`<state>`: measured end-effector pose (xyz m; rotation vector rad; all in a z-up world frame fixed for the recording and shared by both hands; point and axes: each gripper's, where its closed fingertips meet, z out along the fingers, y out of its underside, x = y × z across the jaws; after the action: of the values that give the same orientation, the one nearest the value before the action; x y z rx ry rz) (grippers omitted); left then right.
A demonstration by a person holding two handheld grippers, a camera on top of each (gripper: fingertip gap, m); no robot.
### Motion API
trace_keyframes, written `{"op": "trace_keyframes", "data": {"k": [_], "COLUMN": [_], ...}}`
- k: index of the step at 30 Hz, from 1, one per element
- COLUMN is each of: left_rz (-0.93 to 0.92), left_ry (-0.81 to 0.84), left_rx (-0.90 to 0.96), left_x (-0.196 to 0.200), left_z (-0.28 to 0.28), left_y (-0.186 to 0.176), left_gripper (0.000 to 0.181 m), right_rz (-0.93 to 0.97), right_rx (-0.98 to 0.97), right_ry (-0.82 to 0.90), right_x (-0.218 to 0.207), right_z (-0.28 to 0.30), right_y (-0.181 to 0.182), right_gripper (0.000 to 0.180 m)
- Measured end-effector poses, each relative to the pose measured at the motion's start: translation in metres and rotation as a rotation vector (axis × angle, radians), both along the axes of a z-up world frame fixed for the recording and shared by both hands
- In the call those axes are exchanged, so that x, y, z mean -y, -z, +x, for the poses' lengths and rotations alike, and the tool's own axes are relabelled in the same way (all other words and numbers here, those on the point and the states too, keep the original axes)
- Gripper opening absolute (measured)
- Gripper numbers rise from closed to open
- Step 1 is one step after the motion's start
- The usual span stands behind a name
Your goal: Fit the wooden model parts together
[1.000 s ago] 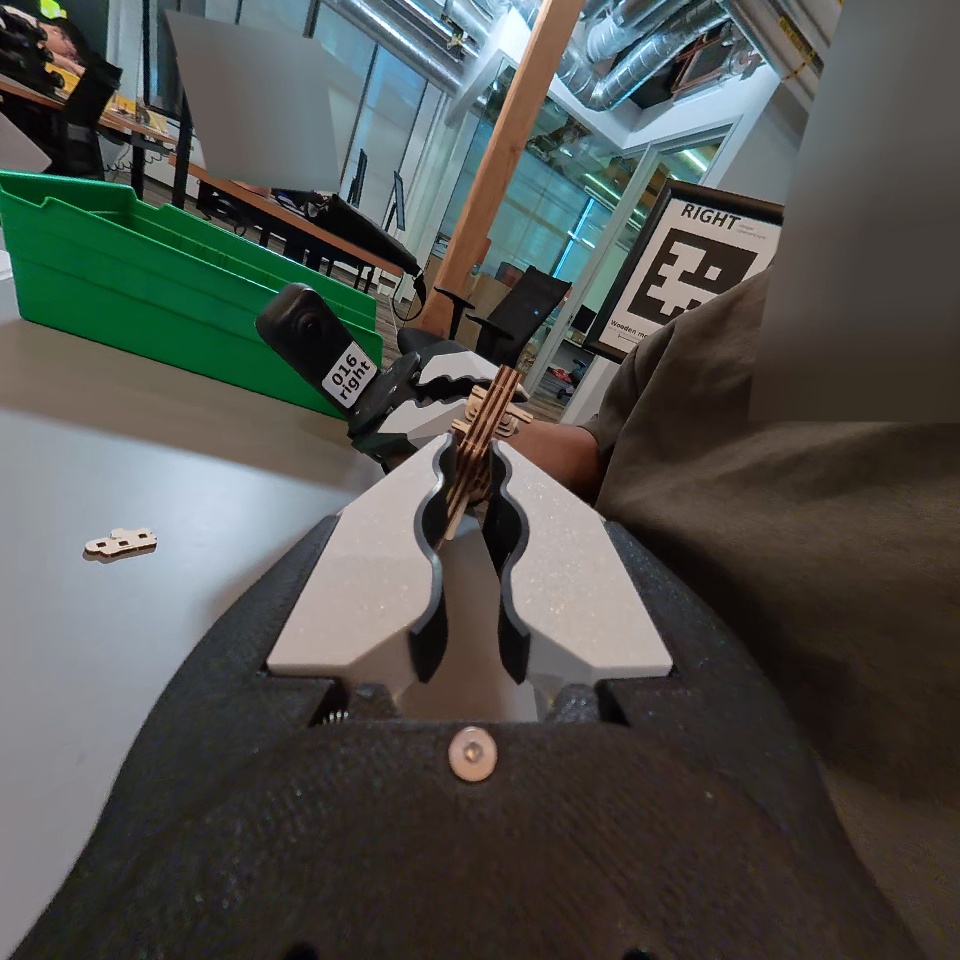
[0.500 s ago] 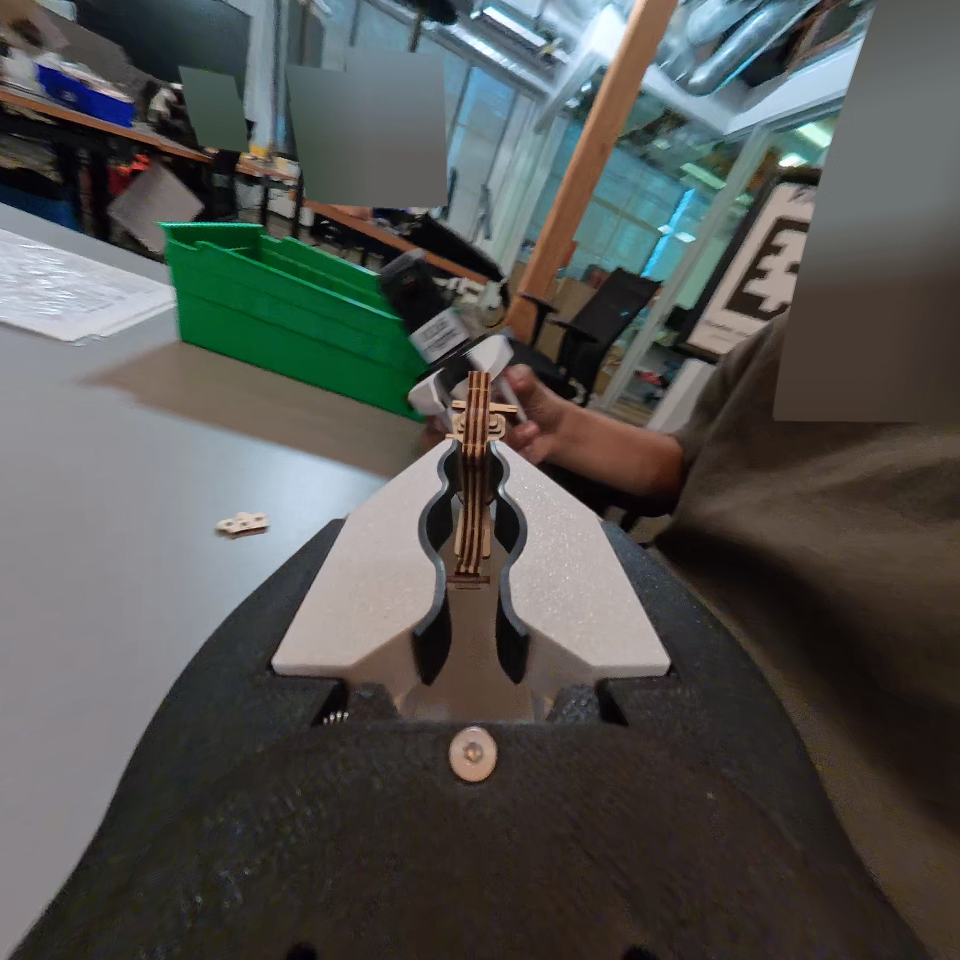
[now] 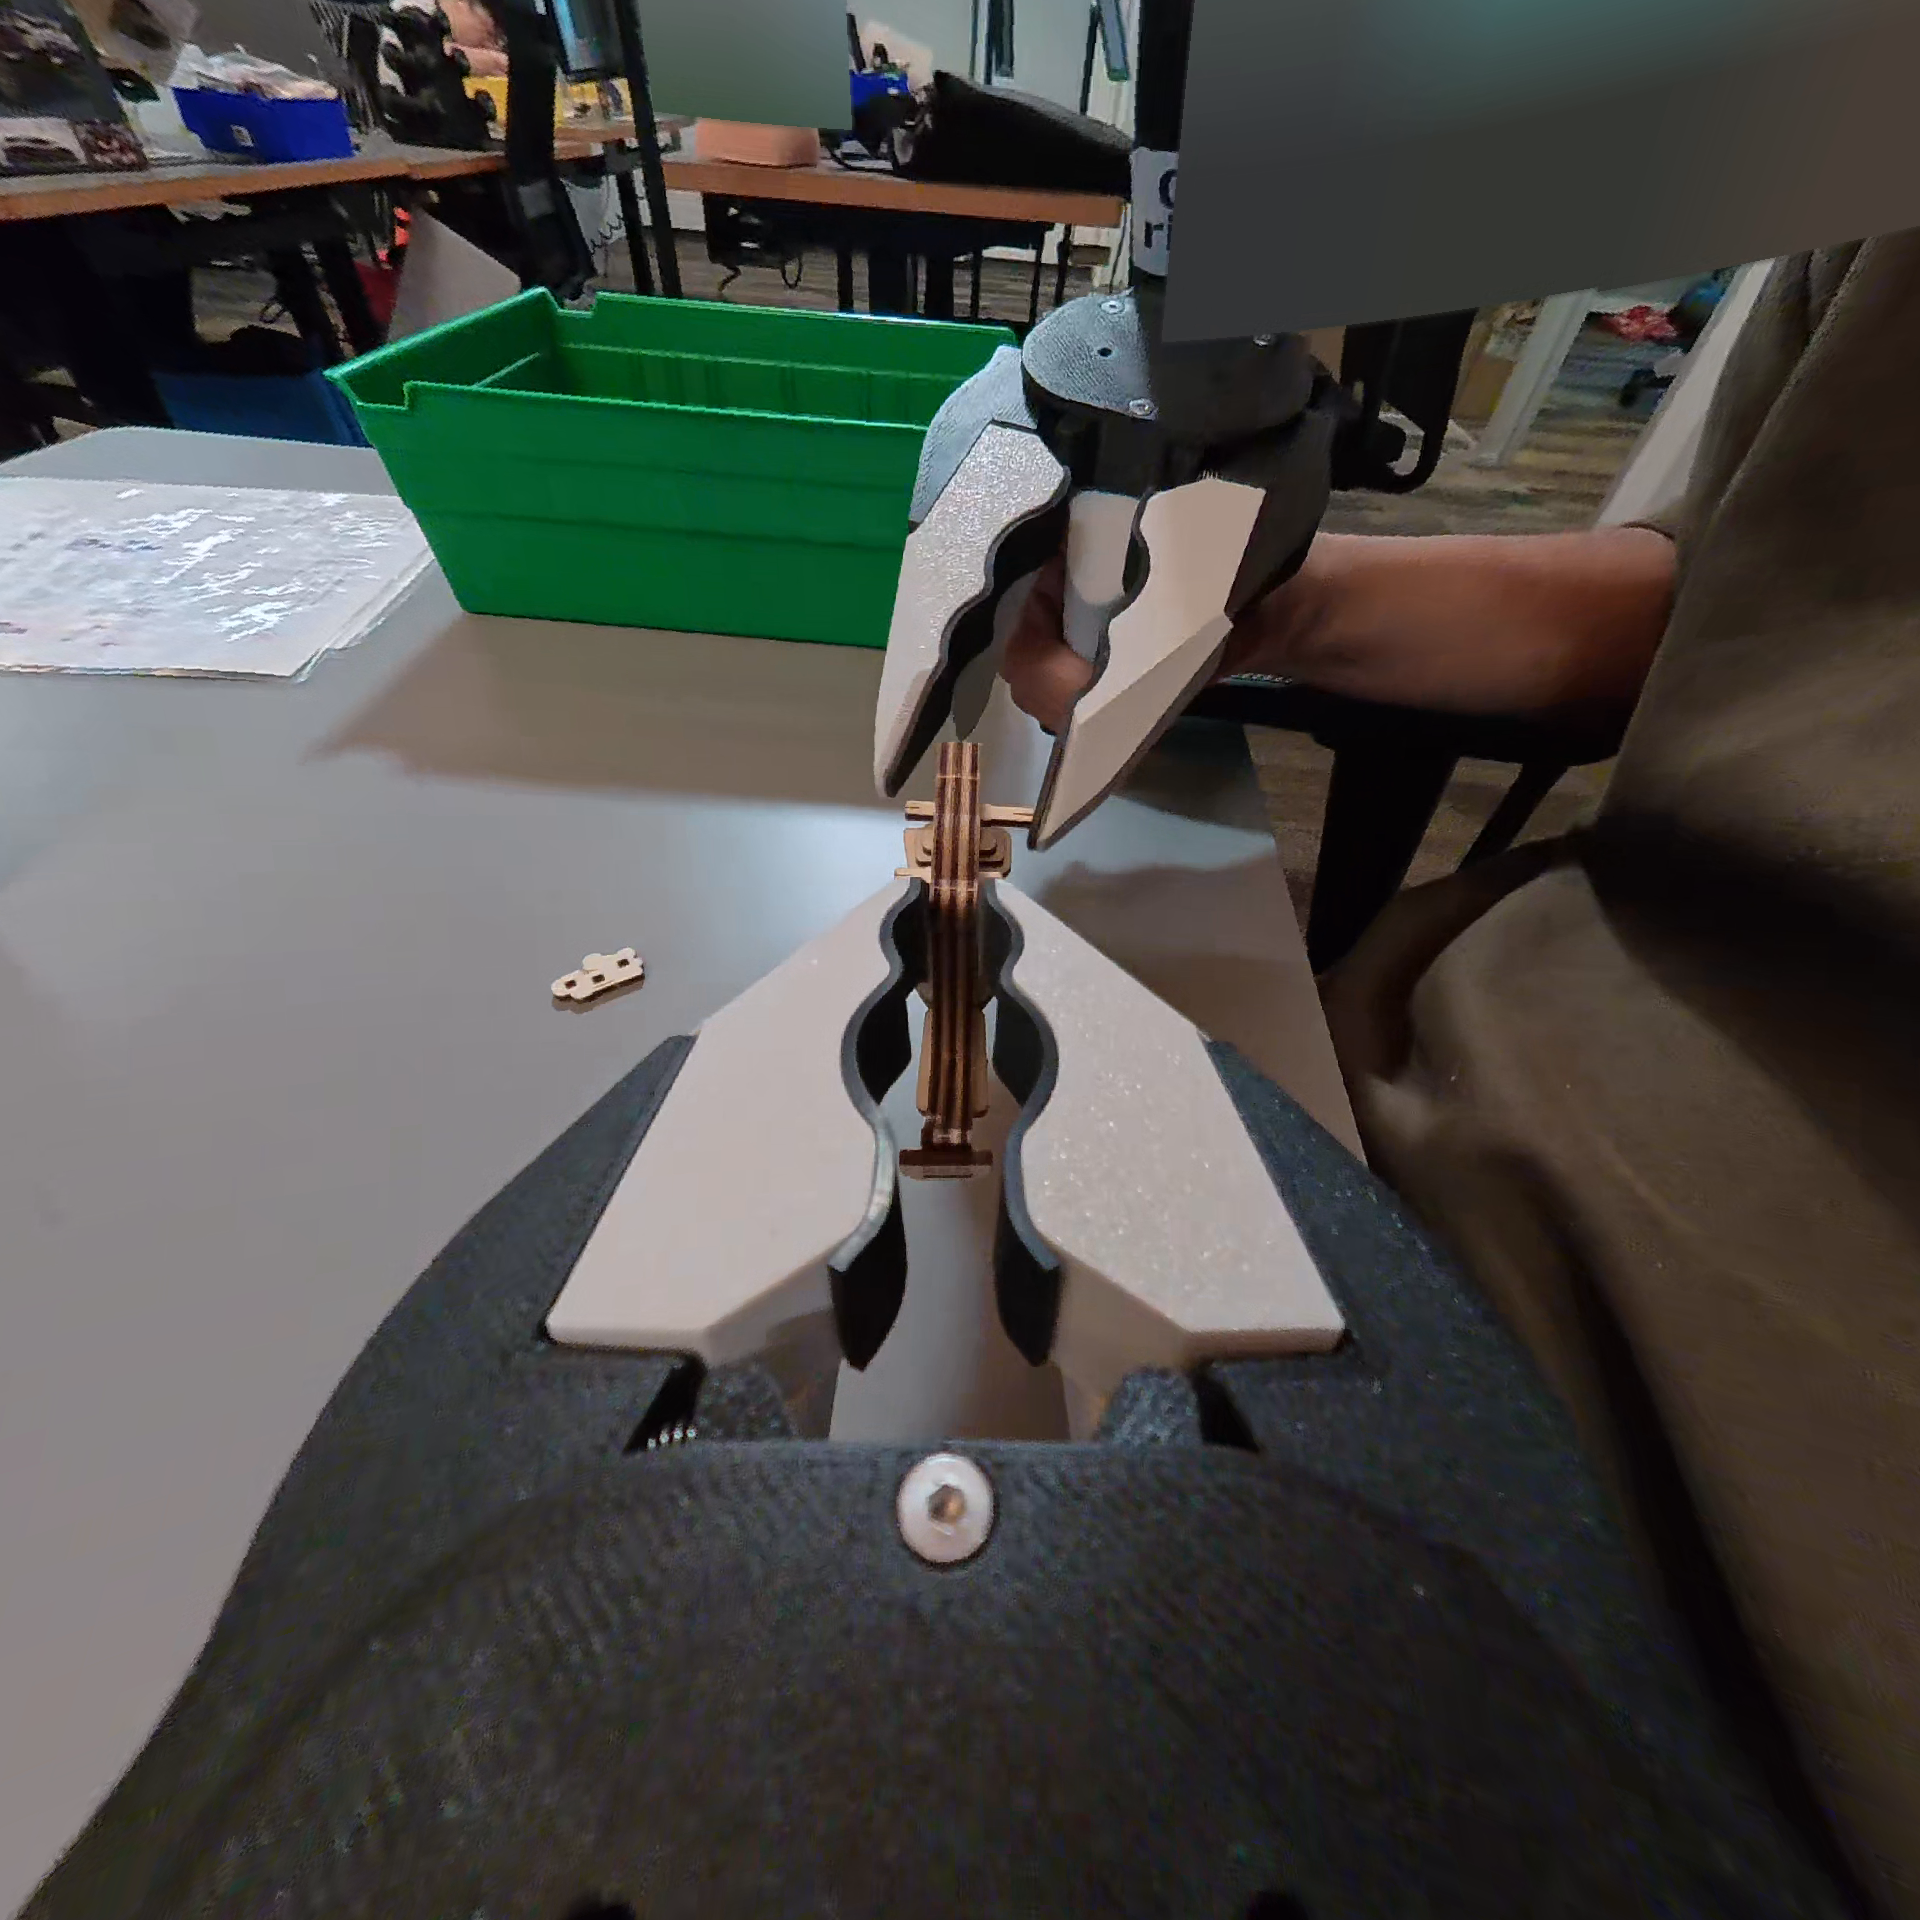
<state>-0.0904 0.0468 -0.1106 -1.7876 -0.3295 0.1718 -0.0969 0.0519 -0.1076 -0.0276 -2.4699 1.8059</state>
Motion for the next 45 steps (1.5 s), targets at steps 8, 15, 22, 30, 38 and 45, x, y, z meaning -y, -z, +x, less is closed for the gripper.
{"op": "trace_keyframes", "data": {"k": [8,15,22,30,38,45], "left_rz": [0.018,0.000,0.021,0.019,0.015,0.016], "left_ry": [0.026,0.043,0.045,0.040,0.039,0.034], "left_rx": [0.025,0.023,0.040,0.042,0.048,0.057], "left_x": [0.0014,-0.0002,-0.0008,0.0003,0.0011,0.0024], "left_z": [0.0017,0.0046,0.0044,0.0036,0.0031,0.0018], "left_y": [-0.0003,0.0033,0.0017,0.0022,0.0030,0.0035], "left_gripper": [0.005,0.005,0.004,0.005,0.005,0.005], "right_rz": [-0.018,-0.008,-0.014,-0.002,0.009,0.022], "right_rx": [0.016,0.015,0.007,-0.013,-0.027,-0.049], "right_ry": [-0.054,-0.079,-0.077,-0.064,-0.055,-0.040], "right_x": [-0.0032,-0.0032,-0.0038,-0.0029,-0.0019,-0.0004], "right_z": [0.0050,0.0089,0.0088,0.0083,0.0084,0.0074], "right_y": [0.0003,0.0026,0.0012,0.0024,0.0030,0.0045], "right_gripper": [0.023,0.021,0.020,0.020,0.020,0.019]}}
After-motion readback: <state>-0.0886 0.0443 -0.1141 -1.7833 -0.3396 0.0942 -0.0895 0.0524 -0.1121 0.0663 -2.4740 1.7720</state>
